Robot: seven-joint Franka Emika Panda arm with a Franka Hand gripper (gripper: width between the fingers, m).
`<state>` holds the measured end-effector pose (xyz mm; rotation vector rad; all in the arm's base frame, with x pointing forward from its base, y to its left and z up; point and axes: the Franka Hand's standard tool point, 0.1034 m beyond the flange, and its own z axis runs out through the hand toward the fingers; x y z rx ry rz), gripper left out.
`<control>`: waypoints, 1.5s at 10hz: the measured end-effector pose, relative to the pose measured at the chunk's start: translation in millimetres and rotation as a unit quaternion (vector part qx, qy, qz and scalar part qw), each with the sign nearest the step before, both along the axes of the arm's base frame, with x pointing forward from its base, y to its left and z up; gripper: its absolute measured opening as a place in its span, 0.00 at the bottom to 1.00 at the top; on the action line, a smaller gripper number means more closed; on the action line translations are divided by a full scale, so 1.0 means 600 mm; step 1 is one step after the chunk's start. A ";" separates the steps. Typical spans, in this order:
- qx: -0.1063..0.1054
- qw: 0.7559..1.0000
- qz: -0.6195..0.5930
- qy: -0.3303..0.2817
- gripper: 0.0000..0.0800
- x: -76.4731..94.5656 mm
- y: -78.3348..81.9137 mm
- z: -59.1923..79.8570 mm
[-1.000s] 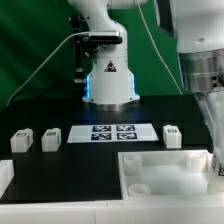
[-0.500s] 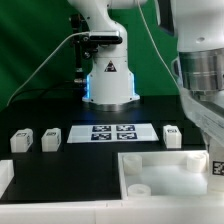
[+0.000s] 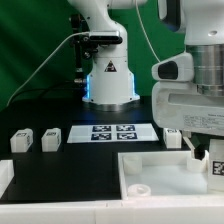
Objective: Assemble one leg
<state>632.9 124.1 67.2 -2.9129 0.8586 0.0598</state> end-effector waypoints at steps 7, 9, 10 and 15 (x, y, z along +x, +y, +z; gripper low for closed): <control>-0.013 0.998 0.058 -0.021 0.44 0.009 -0.001 0.003; -0.014 0.999 -0.052 -0.008 0.38 0.007 -0.007 0.001; -0.012 0.995 -0.103 -0.003 0.38 0.007 -0.007 0.000; 0.030 0.896 -0.444 0.002 0.38 0.000 -0.021 -0.006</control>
Offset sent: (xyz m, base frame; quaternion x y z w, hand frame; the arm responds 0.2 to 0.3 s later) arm 0.0000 0.0000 0.0000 0.0000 0.0000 0.1147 0.9934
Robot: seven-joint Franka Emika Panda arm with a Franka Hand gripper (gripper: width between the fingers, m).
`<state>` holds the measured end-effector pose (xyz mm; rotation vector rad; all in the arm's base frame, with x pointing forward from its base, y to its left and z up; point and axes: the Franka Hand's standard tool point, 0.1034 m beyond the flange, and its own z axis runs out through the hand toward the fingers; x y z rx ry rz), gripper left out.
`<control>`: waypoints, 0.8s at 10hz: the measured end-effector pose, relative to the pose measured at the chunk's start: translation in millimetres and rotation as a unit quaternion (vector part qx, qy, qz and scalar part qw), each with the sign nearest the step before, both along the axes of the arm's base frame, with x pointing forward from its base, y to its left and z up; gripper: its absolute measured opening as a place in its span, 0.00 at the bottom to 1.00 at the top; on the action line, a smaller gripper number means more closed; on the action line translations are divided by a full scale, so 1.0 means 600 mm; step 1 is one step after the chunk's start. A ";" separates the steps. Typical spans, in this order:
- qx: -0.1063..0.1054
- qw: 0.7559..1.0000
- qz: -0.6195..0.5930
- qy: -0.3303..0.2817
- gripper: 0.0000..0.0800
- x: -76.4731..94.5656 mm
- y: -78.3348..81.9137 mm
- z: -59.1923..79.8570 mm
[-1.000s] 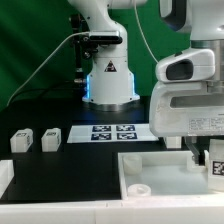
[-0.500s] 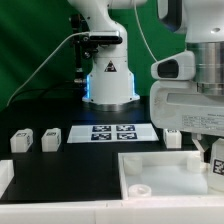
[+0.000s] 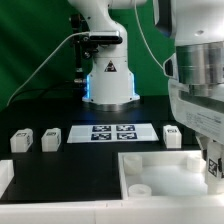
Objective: Assemble one leg
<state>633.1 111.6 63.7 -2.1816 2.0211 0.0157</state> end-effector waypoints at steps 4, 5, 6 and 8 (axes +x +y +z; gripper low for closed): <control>0.021 0.996 -0.081 0.001 0.63 -0.006 0.016 -0.003; 0.009 1.000 -0.009 -0.006 0.75 -0.009 0.023 -0.003; -0.008 0.996 0.092 -0.018 0.75 -0.011 0.031 -0.004; -0.046 0.959 0.276 -0.037 0.81 -0.018 0.050 -0.005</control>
Offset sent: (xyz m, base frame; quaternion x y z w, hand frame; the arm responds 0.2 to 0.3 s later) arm 0.0000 0.0000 0.0000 0.0000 0.0000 0.0000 1.0000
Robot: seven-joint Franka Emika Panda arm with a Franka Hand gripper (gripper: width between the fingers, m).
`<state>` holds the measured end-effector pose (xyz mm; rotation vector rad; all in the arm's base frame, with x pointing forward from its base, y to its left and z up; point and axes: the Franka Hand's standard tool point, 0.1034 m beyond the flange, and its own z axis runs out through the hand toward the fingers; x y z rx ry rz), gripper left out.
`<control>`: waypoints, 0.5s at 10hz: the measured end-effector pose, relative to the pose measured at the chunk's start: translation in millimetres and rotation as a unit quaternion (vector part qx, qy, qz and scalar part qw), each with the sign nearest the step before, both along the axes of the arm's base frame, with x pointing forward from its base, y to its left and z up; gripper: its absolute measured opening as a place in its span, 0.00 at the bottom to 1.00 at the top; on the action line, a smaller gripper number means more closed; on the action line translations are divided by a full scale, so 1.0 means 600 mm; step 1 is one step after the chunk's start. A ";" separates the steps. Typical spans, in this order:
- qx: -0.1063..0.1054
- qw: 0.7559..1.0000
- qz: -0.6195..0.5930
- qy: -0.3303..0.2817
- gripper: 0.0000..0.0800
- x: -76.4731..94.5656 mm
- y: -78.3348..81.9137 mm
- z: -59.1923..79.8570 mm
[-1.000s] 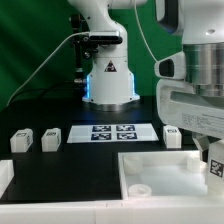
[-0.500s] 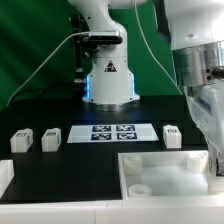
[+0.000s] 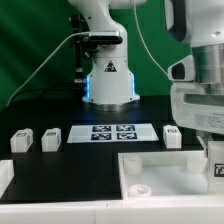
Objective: Assemble one leg
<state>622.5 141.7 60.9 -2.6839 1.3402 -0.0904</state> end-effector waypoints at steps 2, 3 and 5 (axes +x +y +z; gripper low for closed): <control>-0.016 0.992 0.128 -0.013 0.81 0.001 -0.006 0.000; -0.026 0.981 0.192 -0.018 0.81 0.003 -0.008 0.001; -0.057 0.929 0.364 -0.037 0.81 0.028 -0.023 0.014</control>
Offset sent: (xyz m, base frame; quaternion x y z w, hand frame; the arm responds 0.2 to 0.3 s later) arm 0.0265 -0.0111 0.0147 -0.0398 0.0315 -0.4548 0.8892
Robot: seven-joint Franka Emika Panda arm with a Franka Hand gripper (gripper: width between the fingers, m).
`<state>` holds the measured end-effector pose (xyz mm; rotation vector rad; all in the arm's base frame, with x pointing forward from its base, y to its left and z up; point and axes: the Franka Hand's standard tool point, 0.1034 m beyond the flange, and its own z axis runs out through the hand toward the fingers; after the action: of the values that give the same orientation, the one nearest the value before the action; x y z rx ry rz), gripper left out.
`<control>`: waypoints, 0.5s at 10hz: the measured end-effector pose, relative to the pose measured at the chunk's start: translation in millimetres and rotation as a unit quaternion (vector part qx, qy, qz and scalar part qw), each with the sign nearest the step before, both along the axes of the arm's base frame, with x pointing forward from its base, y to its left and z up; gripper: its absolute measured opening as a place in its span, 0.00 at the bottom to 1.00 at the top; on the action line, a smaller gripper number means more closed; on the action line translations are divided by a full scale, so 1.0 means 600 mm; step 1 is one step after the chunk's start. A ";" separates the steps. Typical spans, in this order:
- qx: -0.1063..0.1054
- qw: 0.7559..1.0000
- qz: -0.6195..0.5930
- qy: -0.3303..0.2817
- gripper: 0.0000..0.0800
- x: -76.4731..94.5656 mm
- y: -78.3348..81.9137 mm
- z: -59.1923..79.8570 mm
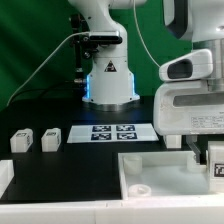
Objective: Assemble one leg
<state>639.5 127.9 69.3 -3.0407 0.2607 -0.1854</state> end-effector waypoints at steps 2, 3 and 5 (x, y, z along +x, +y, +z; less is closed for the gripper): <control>0.003 1.000 -0.011 0.000 0.81 0.003 -0.001 -0.002; 0.002 1.000 -0.005 0.000 0.59 0.003 -0.002 -0.002; 0.016 0.992 -0.123 0.009 0.41 0.002 -0.012 -0.003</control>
Offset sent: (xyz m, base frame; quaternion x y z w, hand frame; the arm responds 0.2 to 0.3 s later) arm 0.0000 0.0000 0.0000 0.0000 0.0000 0.0000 1.0000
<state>640.8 120.5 67.3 -2.9716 0.6328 -0.1672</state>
